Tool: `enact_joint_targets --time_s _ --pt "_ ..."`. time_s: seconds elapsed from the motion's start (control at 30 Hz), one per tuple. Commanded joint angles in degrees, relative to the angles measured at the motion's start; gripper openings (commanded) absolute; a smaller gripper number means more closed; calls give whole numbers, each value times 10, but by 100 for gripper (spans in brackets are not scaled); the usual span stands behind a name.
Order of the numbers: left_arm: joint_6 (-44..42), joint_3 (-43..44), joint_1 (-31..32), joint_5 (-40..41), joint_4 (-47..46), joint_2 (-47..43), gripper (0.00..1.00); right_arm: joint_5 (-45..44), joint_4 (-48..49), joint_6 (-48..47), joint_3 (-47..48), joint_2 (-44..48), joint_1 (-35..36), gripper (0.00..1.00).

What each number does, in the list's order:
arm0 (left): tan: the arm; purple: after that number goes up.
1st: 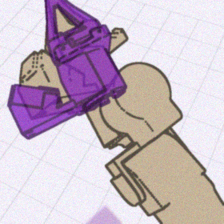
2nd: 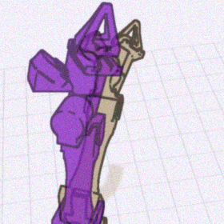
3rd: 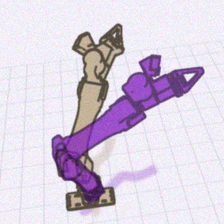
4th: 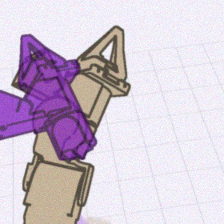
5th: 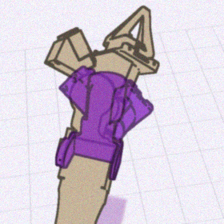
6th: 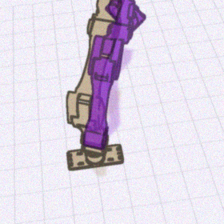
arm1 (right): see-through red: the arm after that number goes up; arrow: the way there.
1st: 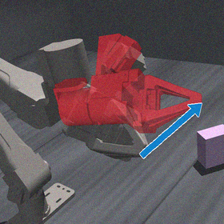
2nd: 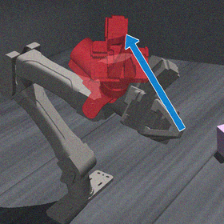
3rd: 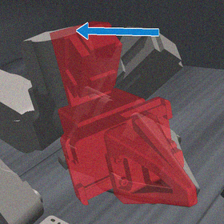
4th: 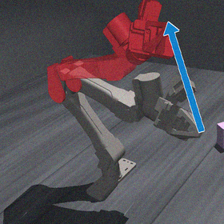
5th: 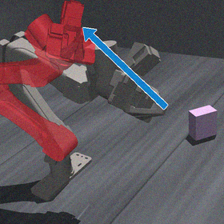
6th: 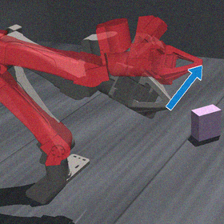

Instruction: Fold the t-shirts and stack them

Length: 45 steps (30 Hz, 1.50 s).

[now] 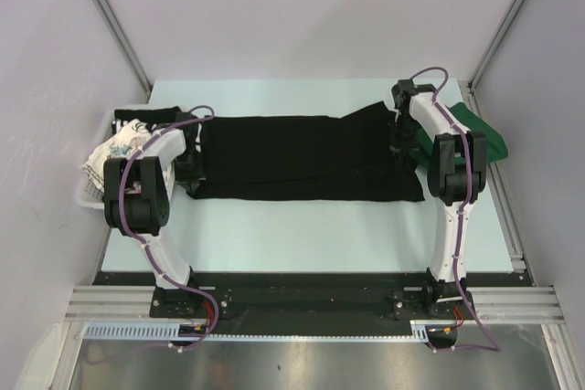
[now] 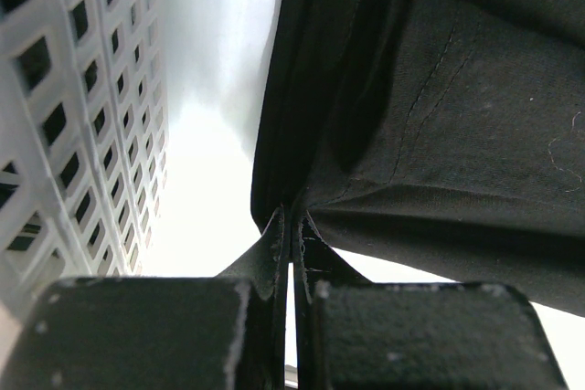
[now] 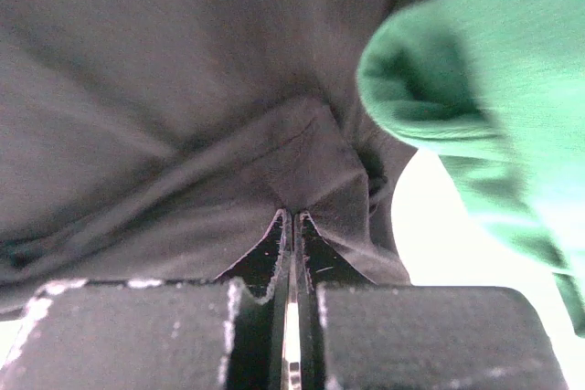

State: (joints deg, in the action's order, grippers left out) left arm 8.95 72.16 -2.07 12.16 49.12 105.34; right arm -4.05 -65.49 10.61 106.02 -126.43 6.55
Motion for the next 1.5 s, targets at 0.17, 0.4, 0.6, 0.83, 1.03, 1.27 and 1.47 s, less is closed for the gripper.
enact_joint_targets --time_s 0.17,0.4,0.6,0.83,1.03,1.27,1.47 --pt "34 11 -62 94 -7 -20 0 -47 -19 -9 113 7 3 0" --pt "34 9 -62 91 -8 -21 0 -43 11 -23 119 -22 4 0" --pt "34 8 -62 91 -8 -22 0 -40 36 -32 120 -58 1 0" --pt "34 8 -62 90 -9 -19 0 -25 92 -38 103 -69 3 0" --pt "34 8 -63 91 -10 -17 0 -28 101 -43 129 -74 9 0" --pt "35 11 -62 95 -10 -14 0 -19 108 -45 123 -108 8 0" --pt "35 11 -62 97 -11 -22 7 -18 117 -46 116 -133 11 0"
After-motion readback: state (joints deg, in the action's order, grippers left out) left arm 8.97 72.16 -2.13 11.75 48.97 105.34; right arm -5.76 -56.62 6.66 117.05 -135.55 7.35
